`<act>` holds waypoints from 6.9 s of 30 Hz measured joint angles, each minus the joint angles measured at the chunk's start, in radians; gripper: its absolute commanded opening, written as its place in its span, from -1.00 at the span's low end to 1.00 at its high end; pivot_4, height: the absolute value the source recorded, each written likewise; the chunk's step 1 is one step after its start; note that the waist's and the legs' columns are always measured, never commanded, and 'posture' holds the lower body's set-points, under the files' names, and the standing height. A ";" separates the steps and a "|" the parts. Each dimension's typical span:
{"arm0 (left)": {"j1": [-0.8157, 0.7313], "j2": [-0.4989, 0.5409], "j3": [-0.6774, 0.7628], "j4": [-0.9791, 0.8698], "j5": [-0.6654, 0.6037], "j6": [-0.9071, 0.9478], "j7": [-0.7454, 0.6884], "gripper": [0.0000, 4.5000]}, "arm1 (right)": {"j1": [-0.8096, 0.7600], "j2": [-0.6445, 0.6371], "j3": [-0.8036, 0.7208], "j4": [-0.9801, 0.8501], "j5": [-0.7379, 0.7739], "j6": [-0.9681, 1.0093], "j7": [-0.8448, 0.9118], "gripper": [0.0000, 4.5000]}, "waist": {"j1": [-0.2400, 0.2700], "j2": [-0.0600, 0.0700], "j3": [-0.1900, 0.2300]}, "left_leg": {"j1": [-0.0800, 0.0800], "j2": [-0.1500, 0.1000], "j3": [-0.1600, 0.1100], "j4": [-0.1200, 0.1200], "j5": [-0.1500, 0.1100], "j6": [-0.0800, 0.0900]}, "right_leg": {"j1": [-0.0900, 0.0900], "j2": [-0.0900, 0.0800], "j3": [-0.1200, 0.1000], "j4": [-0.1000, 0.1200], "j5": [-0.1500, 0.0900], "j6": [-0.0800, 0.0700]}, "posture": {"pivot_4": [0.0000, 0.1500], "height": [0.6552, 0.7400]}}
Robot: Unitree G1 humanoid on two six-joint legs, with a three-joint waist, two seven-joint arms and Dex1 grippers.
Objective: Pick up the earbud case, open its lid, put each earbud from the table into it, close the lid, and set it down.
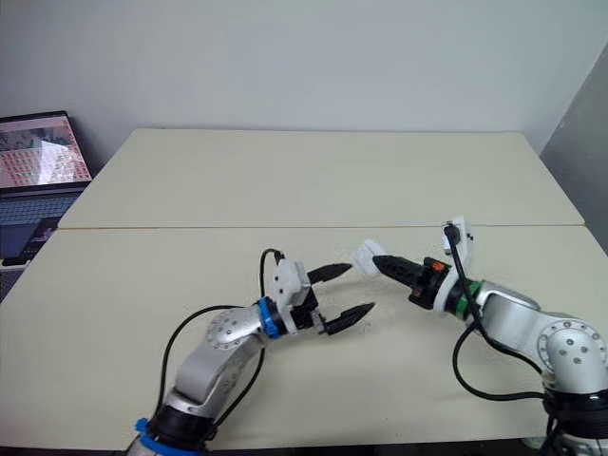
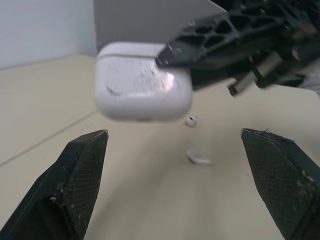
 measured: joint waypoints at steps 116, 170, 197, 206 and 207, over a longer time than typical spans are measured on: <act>0.010 0.100 0.141 -0.039 -0.145 0.224 -0.067 -0.64 | -0.023 -0.063 0.192 0.066 -1.258 0.102 0.686 1.00 | 0.002 -0.001 0.003 | -0.002 0.000 0.000 0.000 0.000 0.000 | -0.003 -0.002 0.000 0.000 0.000 0.000 | 1.00 1.00; 0.016 0.102 0.109 -0.052 -0.130 0.217 -0.064 -0.64 | 0.032 -0.336 0.323 0.432 -1.567 -1.044 1.617 -0.81 | 0.000 -0.001 0.009 | 0.002 0.000 0.000 0.000 0.000 0.000 | 0.001 -0.002 0.000 0.000 0.000 0.000 | 1.00 1.00; 0.007 0.101 0.099 -0.053 -0.119 0.217 -0.080 -0.64 | 0.070 -0.475 0.334 -0.202 -1.679 0.009 1.405 -0.10 | 0.010 0.000 0.008 | 0.000 0.000 -0.001 0.000 0.000 0.000 | 0.000 -0.002 -0.002 0.000 0.000 0.000 | 1.00 1.00; 0.007 0.102 0.099 -0.053 -0.117 0.217 -0.087 -0.64 | 0.078 -0.523 0.383 -0.222 -1.701 -0.059 1.350 -0.10 | 0.010 0.000 0.008 | 0.001 0.000 0.000 0.001 0.000 0.000 | 0.000 -0.002 -0.002 0.000 0.000 0.000 | 1.00 1.00; 0.007 0.102 0.099 -0.053 -0.116 0.217 -0.089 -0.64 | 0.075 -0.523 0.392 -0.215 -1.714 -0.069 1.341 -0.10 | 0.010 0.000 0.008 | 0.000 0.000 0.000 0.001 0.000 0.000 | 0.000 -0.002 -0.002 0.000 0.000 0.000 | 1.00 1.00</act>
